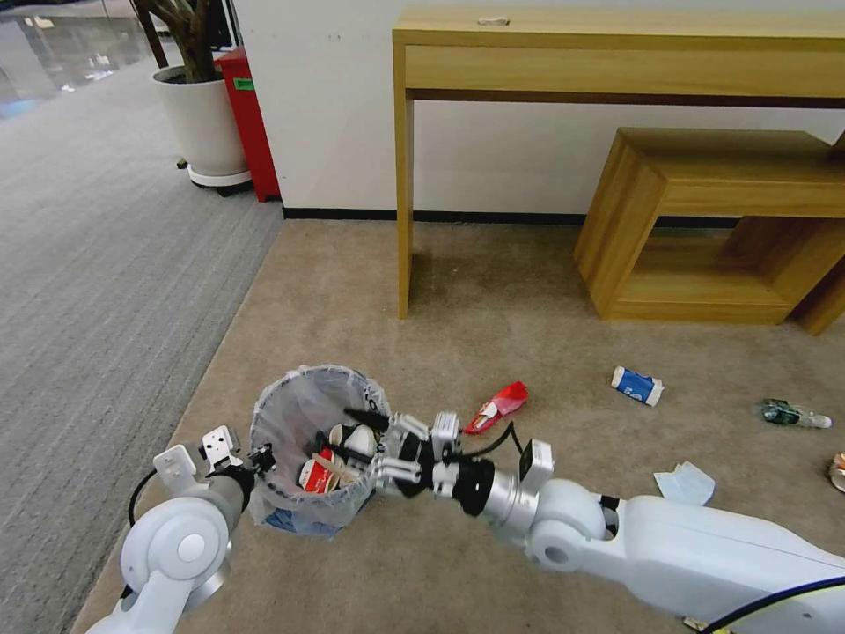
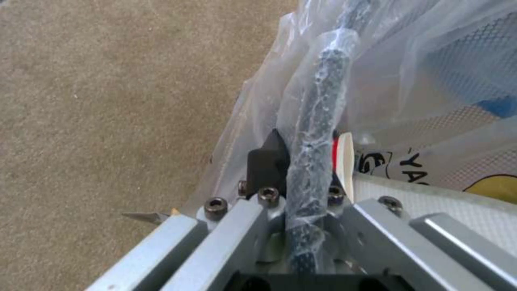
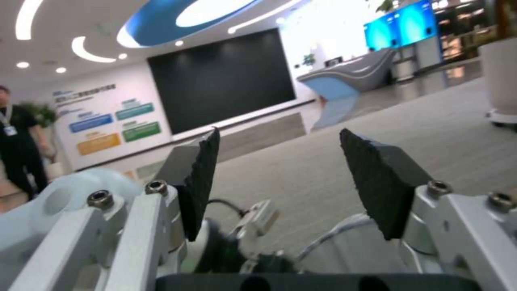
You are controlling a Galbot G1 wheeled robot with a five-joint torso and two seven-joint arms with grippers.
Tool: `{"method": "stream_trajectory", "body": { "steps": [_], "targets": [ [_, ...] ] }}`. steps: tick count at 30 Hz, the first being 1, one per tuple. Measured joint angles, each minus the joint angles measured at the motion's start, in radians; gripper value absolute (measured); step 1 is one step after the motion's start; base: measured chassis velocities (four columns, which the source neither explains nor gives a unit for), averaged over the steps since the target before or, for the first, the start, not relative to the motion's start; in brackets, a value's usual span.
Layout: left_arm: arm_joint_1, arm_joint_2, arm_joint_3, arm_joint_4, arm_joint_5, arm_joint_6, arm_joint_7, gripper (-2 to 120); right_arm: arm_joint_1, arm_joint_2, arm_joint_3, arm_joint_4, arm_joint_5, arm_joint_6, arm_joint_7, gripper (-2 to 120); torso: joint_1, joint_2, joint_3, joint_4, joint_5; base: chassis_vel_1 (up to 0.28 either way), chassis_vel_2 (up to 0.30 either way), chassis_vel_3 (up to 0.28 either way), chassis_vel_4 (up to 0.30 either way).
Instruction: Pick up the trash bin and place the garbage on the floor into it.
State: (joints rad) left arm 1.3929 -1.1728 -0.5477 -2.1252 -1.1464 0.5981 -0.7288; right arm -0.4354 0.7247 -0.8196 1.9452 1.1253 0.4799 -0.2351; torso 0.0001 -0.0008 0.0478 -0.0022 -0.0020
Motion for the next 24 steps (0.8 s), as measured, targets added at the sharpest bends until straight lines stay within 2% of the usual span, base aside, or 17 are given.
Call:
{"method": "stream_trajectory", "body": {
  "steps": [8, 15, 24],
  "targets": [
    [0.008, -0.003, -0.002, 0.002, 0.008, -0.001, 0.004, 0, -0.053, -0.010, 0.105, 0.000, -0.003, -0.009, 0.036, 66, 0.000, 0.000, 0.000, 0.0000, 0.0000, 0.000, 0.000, 0.000, 0.000],
    [0.011, 0.005, -0.014, -0.002, 0.012, -0.002, 0.004, 0, -0.126, -0.030, 0.278, -0.034, -0.025, -0.042, 0.156, 67, 0.000, 0.000, 0.000, 0.0000, 0.0000, 0.000, 0.000, 0.000, 0.000],
    [0.017, 0.014, -0.039, -0.004, 0.017, -0.003, 0.005, 0, -0.220, -0.056, 0.435, -0.090, -0.081, -0.079, 0.261, 69, 0.000, 0.000, 0.000, 0.0000, 0.0001, 0.000, 0.000, 0.000, 0.000]
  ]
}}
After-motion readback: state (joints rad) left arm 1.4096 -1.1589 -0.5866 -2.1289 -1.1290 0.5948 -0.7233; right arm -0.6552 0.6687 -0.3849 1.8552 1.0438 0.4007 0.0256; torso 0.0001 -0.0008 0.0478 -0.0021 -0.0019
